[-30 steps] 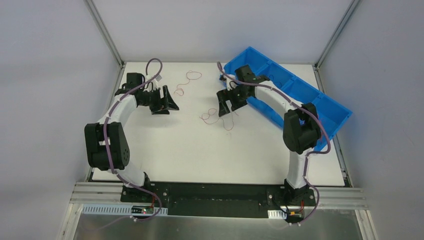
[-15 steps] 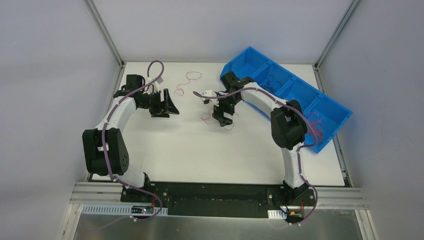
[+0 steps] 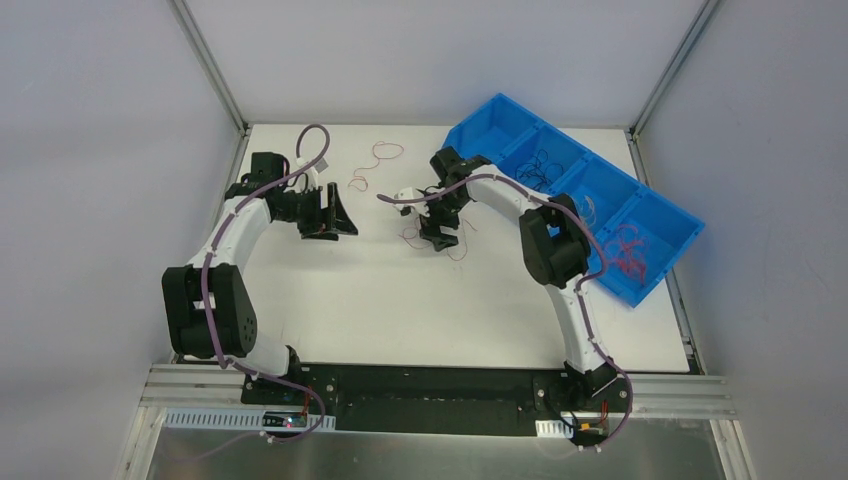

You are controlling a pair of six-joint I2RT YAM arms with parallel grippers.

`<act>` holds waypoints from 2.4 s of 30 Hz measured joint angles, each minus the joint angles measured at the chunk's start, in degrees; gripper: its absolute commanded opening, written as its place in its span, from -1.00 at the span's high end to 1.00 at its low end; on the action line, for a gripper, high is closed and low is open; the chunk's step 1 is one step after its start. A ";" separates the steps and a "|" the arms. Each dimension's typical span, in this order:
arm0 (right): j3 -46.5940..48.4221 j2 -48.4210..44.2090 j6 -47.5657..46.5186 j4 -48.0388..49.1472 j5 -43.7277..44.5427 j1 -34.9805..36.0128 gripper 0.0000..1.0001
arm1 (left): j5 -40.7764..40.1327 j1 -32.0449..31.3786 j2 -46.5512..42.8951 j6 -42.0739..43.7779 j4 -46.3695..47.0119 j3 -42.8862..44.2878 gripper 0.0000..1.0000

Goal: Untangle the cables

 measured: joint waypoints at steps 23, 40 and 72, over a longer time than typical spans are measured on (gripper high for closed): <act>-0.35 1.84 1.60 15.65 -4.79 3.74 -0.92 | 0.00 0.00 -2.54 3.13 -3.39 -2.54 -0.41; 14.27 10.05 -3.54 3.58 -7.72 4.61 0.72 | -1.31 0.42 -2.56 4.04 -4.04 -2.60 -0.41; 17.99 -9.70 57.44 28.33 -0.39 -11.63 1.00 | 2.25 3.04 4.11 4.33 -4.52 6.56 -0.41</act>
